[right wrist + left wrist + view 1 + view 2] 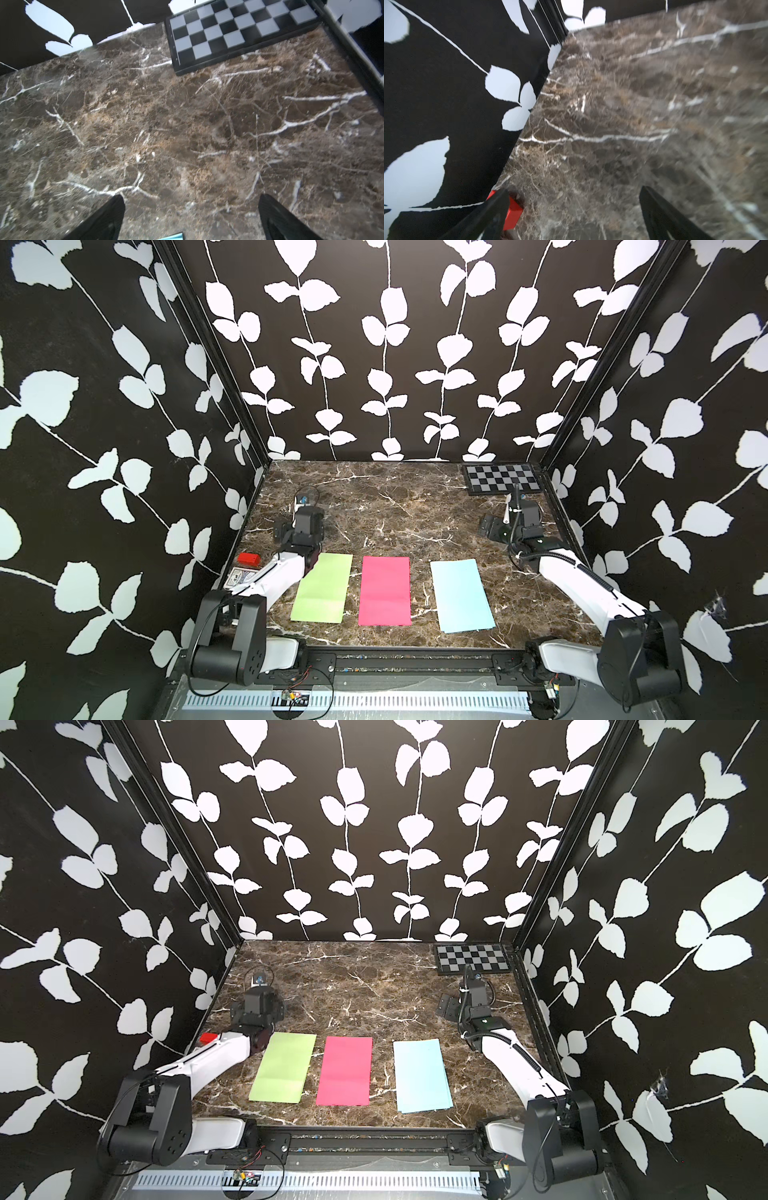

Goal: Sort the scattered colored papers by color
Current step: Reset both arms

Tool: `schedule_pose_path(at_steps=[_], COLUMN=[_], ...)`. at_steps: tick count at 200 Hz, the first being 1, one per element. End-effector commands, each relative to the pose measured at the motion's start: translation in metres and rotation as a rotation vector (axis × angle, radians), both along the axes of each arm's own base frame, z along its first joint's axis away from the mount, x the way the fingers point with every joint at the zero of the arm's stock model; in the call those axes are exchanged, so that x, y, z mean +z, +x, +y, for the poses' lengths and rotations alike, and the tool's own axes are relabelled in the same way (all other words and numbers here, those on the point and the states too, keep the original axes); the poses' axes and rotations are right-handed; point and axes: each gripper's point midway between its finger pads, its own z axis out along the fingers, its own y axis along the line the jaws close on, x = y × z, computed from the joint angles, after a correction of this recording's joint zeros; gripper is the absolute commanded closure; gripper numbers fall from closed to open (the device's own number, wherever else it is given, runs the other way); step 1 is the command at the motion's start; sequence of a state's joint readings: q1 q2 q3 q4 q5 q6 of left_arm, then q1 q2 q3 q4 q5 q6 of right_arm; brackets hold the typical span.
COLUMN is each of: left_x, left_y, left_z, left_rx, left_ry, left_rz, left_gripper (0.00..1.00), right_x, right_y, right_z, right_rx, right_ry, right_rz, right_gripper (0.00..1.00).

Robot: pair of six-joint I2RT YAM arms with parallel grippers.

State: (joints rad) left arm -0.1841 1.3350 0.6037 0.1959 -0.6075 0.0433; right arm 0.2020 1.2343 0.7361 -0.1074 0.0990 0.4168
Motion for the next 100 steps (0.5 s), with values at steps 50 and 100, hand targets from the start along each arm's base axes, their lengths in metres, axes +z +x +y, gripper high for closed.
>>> schedule_pose_path(at_steps=[50, 100], left_x=[-0.012, -0.022], left_y=[0.035, 0.036], left_z=[-0.021, -0.015], left_rx=[-0.139, -0.207], left_ry=[-0.051, -0.19], left_rz=[-0.165, -0.19], left_gripper=[0.01, 0.01], right_x=[-0.001, 0.008], right_y=[-0.005, -0.003], right_z=[-0.027, -0.045], right_rx=[-0.046, -0.076], right_ry=[-0.163, -0.293], right_rz=[-0.104, -0.185], right_gripper=[0.01, 0.0])
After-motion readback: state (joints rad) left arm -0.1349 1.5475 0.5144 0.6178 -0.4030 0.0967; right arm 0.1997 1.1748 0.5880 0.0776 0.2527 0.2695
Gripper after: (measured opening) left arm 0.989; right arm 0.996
